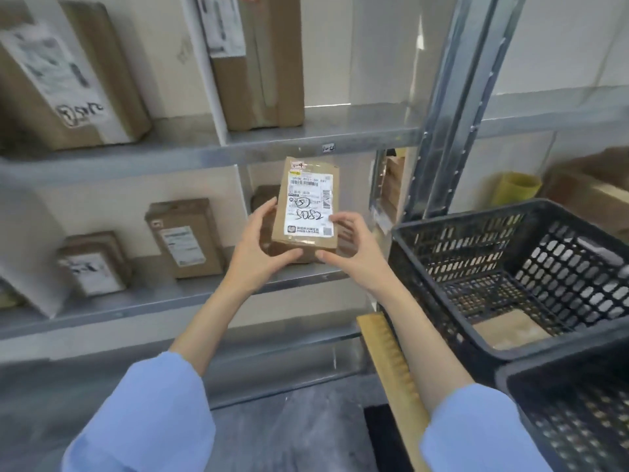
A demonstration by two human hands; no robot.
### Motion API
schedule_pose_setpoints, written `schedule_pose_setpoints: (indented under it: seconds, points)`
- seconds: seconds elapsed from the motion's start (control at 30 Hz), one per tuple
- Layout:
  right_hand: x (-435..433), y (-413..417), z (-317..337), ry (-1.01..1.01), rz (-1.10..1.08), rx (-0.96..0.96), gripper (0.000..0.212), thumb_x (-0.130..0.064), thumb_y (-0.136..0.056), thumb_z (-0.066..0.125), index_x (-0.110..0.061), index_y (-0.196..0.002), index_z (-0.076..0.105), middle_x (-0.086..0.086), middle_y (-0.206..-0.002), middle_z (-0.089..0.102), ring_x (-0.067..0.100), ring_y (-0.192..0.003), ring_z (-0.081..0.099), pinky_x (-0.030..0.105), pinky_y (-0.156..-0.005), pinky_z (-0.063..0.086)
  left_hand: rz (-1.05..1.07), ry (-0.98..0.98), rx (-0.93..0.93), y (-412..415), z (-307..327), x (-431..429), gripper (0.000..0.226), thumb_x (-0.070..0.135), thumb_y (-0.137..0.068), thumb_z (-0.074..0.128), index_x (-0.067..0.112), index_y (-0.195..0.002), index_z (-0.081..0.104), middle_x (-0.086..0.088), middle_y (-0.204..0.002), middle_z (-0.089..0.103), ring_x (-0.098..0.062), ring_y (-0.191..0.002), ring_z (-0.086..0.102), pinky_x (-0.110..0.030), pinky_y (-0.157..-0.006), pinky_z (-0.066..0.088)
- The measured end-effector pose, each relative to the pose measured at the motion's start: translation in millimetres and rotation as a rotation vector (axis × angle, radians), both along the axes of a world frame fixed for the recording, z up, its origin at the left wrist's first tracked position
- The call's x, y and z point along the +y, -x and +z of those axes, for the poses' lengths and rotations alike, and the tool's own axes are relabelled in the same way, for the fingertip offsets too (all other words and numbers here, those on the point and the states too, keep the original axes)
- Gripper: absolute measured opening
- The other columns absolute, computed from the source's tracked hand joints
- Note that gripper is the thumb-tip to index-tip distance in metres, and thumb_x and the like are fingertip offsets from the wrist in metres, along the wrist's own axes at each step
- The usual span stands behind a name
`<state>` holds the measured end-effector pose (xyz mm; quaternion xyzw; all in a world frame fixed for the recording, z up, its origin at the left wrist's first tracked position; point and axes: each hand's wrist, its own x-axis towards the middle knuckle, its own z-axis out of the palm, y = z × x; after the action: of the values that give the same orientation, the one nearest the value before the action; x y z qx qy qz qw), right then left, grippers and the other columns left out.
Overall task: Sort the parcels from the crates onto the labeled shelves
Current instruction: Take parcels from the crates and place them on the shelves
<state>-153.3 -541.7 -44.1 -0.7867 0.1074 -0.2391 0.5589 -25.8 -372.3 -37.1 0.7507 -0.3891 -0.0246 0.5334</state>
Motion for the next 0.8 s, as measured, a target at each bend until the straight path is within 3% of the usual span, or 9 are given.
schedule_pose_setpoints:
  seconds: [0.1,0.23,0.33,0.4,0.5,0.63,0.7,0.8]
  points:
    - [28.7,-20.4,-3.3,-0.060,0.053,0.004,0.051,-0.014,-0.079,0.082,-0.017,-0.118,0.049,-0.016,-0.123,0.059,-0.010,-0.114,0.054,0.012,-0.094,0.043,0.070,-0.005,-0.027,-7.6,-3.8,36.1,0.096,0.042,-0.067,0.083,0.029,-0.148,0.033,0.014,-0.146,0.043,-0.007,-0.131,0.044,-0.044,-0.106,0.043]
    - [63.2,-44.8,-6.0,-0.094,0.133,-0.010,0.073,-0.014,-0.077,0.084,-0.027,-0.133,0.039,-0.012,-0.134,0.051,0.000,-0.125,0.050,0.022,-0.102,0.045,0.164,-0.011,-0.033,-16.4,-9.0,77.8,0.100,0.039,-0.065,0.084,0.025,-0.150,0.033,0.014,-0.144,0.042,-0.005,-0.131,0.044,-0.029,-0.104,0.043]
    - [89.7,-60.9,-7.0,-0.099,0.202,0.017,0.096,-0.012,-0.076,0.084,-0.031,-0.149,0.025,-0.015,-0.140,0.041,-0.010,-0.123,0.043,0.010,-0.094,0.044,0.197,0.002,-0.038,-20.6,-14.8,106.3,0.103,0.039,-0.064,0.084,0.022,-0.151,0.032,0.009,-0.142,0.042,-0.007,-0.127,0.048,-0.021,-0.098,0.045]
    - [107.4,-71.9,-11.7,-0.097,0.214,0.014,0.102,-0.008,-0.076,0.083,-0.022,-0.155,0.020,-0.008,-0.140,0.037,-0.023,-0.113,0.042,0.002,-0.087,0.042,0.212,0.010,-0.039,-23.5,-17.4,126.3,0.103,0.047,-0.062,0.082,0.022,-0.150,0.033,0.005,-0.138,0.041,-0.004,-0.124,0.050,-0.016,-0.094,0.046]
    - [134.3,-86.9,-18.9,-0.065,0.223,0.032,0.095,-0.003,-0.079,0.079,-0.015,-0.155,0.023,-0.003,-0.136,0.033,-0.026,-0.109,0.044,0.005,-0.093,0.043,0.227,0.004,-0.035,-29.0,-21.0,155.6,0.098,0.050,-0.061,0.080,0.029,-0.146,0.035,0.008,-0.134,0.040,-0.006,-0.123,0.052,-0.020,-0.094,0.048]
    - [170.2,-101.5,-25.8,-0.076,0.207,0.045,0.087,-0.006,-0.077,0.081,-0.020,-0.147,0.033,-0.001,-0.141,0.036,0.005,-0.128,0.046,0.035,-0.107,0.045,0.260,0.036,0.027,-36.0,-25.3,188.2,0.091,0.028,-0.063,0.089,0.026,-0.139,0.039,0.012,-0.132,0.041,0.010,-0.114,0.052,-0.010,-0.087,0.047]
    - [186.0,-108.6,-29.5,-0.103,0.200,0.032,0.080,-0.003,-0.076,0.080,-0.025,-0.139,0.035,-0.002,-0.142,0.041,-0.001,-0.126,0.047,0.031,-0.102,0.048,0.265,0.049,0.062,-40.9,-28.0,202.9,0.086,0.023,-0.063,0.088,0.028,-0.134,0.039,0.010,-0.134,0.043,0.011,-0.115,0.051,-0.009,-0.085,0.046]
    - [207.8,-117.2,-30.3,-0.111,0.195,0.027,0.074,0.008,-0.079,0.074,-0.023,-0.133,0.034,-0.019,-0.130,0.046,-0.018,-0.112,0.049,0.015,-0.089,0.047,0.250,0.050,0.101,-51.2,-30.5,223.9,0.085,0.016,-0.065,0.090,0.025,-0.131,0.038,0.015,-0.134,0.047,0.005,-0.120,0.050,-0.010,-0.084,0.046]
